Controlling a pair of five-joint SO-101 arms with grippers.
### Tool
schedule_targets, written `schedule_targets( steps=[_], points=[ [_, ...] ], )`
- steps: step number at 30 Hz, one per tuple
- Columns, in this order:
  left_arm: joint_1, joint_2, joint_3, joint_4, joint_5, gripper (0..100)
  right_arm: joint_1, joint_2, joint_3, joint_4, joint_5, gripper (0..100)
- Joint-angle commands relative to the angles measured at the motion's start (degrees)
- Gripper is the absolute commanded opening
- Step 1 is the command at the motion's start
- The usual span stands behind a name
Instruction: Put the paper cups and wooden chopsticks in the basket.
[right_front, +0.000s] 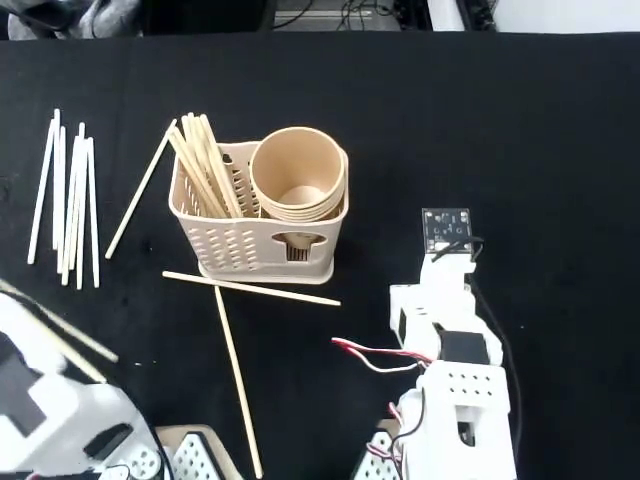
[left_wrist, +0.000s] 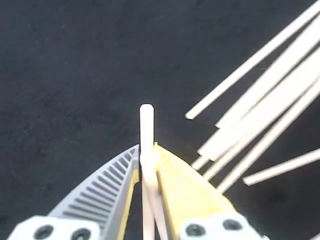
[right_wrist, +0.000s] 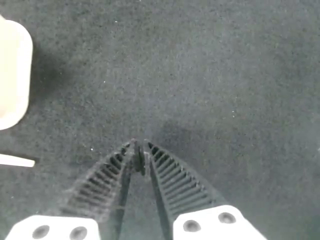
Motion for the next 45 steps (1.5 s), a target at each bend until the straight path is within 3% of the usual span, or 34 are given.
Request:
schedule_targets(
  steps=[1, 13, 26, 29, 32, 37, 45],
  points=[
    [2.51, -9.14, -0.22, 1.14, 1.85, 3, -0.44, -0.13, -0.22, -0.88, -0.09, 1.5],
    [10.15, -28.13, -0.57, -0.79, 5.19, 3, -0.44, -0.13, -0.22, -0.88, -0.09, 1.5],
    [20.26, -48.53, 7.87, -14.77, 5.01, 3, -0.44, -0.13, -0.22, -0.97, -0.09, 1.5],
    [25.01, -54.15, 7.52, -17.49, 5.01, 3, -0.53, -0.13, -0.22, -0.97, -0.09, 1.5],
    [32.13, -58.37, 7.96, -25.93, 4.48, 3, -0.62, -0.13, -0.22, -0.97, -0.09, 1.5],
    [40.66, -56.35, 9.36, -38.15, 4.48, 3, -0.62, -0.13, -0.22, -0.97, -0.09, 1.5],
    [50.24, -48.44, 7.78, -38.07, 4.48, 3, -0.44, -0.13, -0.22, -0.97, -0.09, 1.5]
  ],
)
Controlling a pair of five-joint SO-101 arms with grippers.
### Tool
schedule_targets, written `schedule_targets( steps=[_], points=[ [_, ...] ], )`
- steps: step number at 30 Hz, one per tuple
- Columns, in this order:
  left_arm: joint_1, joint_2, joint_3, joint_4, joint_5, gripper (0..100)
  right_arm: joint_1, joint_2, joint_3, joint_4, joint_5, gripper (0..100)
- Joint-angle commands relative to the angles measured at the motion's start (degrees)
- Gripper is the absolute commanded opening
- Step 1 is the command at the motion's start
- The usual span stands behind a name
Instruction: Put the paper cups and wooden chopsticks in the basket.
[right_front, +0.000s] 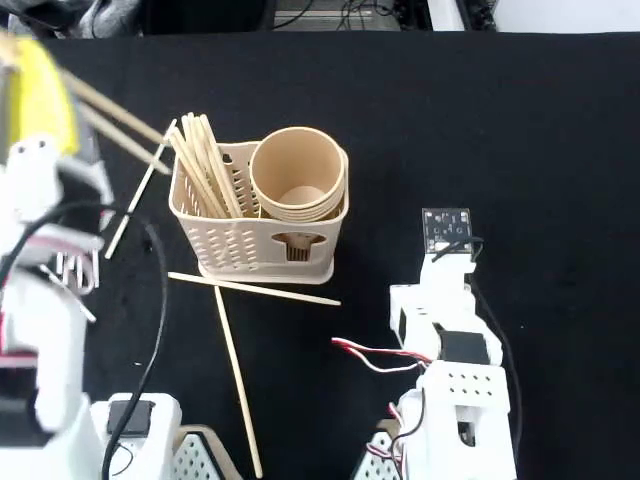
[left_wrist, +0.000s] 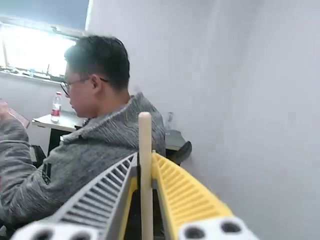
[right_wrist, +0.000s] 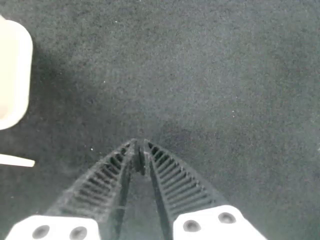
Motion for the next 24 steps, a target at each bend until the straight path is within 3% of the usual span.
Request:
schedule_targets(
  steps=[1, 7, 15, 19, 21, 24],
  points=[
    [4.70, 2.73, -0.31, -1.14, -0.09, 3, -0.44, -0.13, -0.22, -0.97, -0.09, 1.5],
    [8.31, 3.16, 6.99, -1.67, -0.09, 3, -0.44, -0.13, -0.22, -0.97, -0.09, 1.5],
    [8.13, 3.16, 15.25, -0.35, -0.09, 4, -0.44, -0.13, -0.22, -0.97, -0.09, 1.5],
    [8.04, 3.78, 12.26, 10.46, 3.43, 24, -0.44, -0.13, -0.22, -1.05, -0.09, 1.5],
    [7.60, 3.87, 8.48, 16.35, 5.71, 25, -0.44, -0.13, -0.22, -1.05, -0.09, 1.5],
    [1.19, 3.96, 2.59, 22.68, 5.98, 24, -0.53, -0.13, -0.22, -1.05, -0.09, 1.5]
  ],
)
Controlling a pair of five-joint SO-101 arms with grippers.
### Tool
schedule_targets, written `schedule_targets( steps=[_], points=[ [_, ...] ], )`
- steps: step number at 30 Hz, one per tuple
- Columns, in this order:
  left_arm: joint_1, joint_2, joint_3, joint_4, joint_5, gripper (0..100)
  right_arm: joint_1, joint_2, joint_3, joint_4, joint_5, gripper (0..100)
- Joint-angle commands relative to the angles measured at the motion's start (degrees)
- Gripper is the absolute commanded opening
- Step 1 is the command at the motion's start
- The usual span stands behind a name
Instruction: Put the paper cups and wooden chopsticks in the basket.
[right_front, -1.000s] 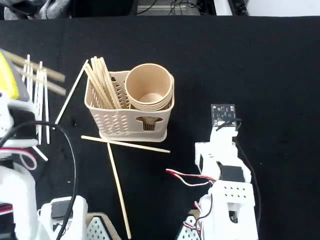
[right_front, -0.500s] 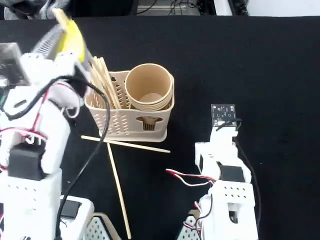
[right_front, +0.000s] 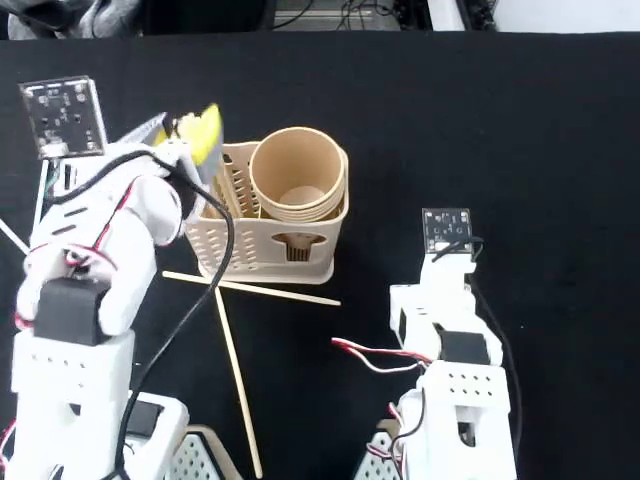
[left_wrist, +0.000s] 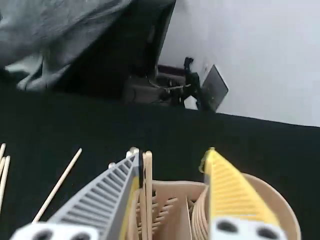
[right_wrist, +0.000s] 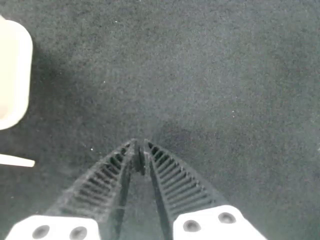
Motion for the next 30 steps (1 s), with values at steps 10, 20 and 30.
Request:
schedule_targets(
  steps=[10, 20, 30],
  points=[
    [-39.87, 25.85, -15.16, 12.84, -3.87, 24, -0.70, -0.13, -0.22, -1.05, -0.09, 1.5],
    [-50.07, 68.40, -34.77, 12.66, -3.87, 24, -0.79, -0.13, -0.22, -1.05, -0.09, 1.5],
    [-50.68, 96.00, -58.59, 12.92, -3.43, 24, -0.79, -0.13, -0.22, -1.05, -0.09, 1.5]
  ],
)
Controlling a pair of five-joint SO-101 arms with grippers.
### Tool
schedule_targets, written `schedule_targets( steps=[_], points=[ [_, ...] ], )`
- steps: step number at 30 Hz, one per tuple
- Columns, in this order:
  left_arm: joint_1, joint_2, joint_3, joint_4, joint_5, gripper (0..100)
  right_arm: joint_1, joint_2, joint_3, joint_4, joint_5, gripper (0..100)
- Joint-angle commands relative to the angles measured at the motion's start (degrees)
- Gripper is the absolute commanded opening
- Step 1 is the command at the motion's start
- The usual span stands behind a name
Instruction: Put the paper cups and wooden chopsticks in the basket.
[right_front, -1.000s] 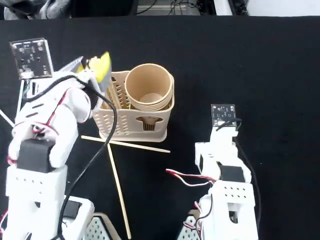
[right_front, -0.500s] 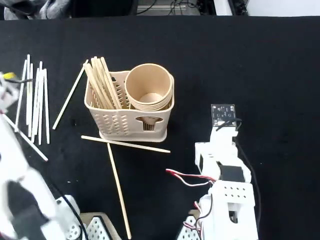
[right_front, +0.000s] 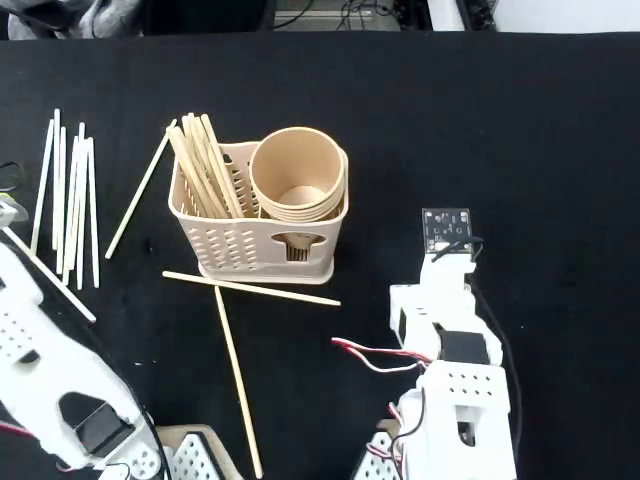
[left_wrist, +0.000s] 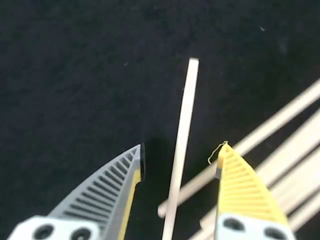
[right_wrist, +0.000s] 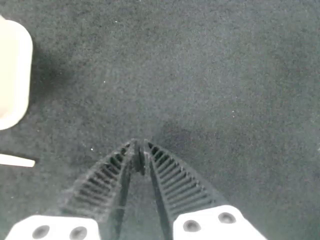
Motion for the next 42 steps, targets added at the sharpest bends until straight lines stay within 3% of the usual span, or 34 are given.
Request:
schedule_targets(
  steps=[1, 8, 14, 20, 24, 28, 32, 37, 42],
  points=[
    [-0.48, 4.57, -9.36, 0.18, 0.00, 23, -0.79, -0.13, -0.22, -1.05, -0.09, 1.5],
    [-1.27, 9.49, -14.73, 1.41, -0.35, 2, -0.79, -0.13, -0.22, -1.05, -0.09, 1.5],
    [-0.92, 9.49, -22.90, 12.84, 0.00, 3, -0.79, -0.13, -0.22, -1.05, -0.09, 1.5],
    [-0.04, 9.49, -47.25, 32.62, -0.18, 3, -0.79, -0.13, -0.22, -1.05, -0.09, 1.5],
    [0.04, 5.80, -53.93, 32.62, -0.26, 3, -0.79, -0.13, -0.22, -1.05, -0.09, 1.5],
    [0.66, -5.54, -42.68, 32.62, -0.26, 3, -0.79, -0.13, -0.22, -1.05, -0.09, 1.5],
    [5.49, -23.38, -22.02, 32.44, -0.53, 3, -0.79, -0.13, -0.22, -1.05, -0.09, 1.5],
    [19.56, -49.58, 0.84, 30.15, -3.43, 3, -0.79, -0.13, -0.22, -1.05, -0.09, 1.5],
    [36.44, -72.53, 19.47, 18.73, -3.25, 3, -0.79, -0.13, -0.22, -1.05, -0.09, 1.5]
  ],
)
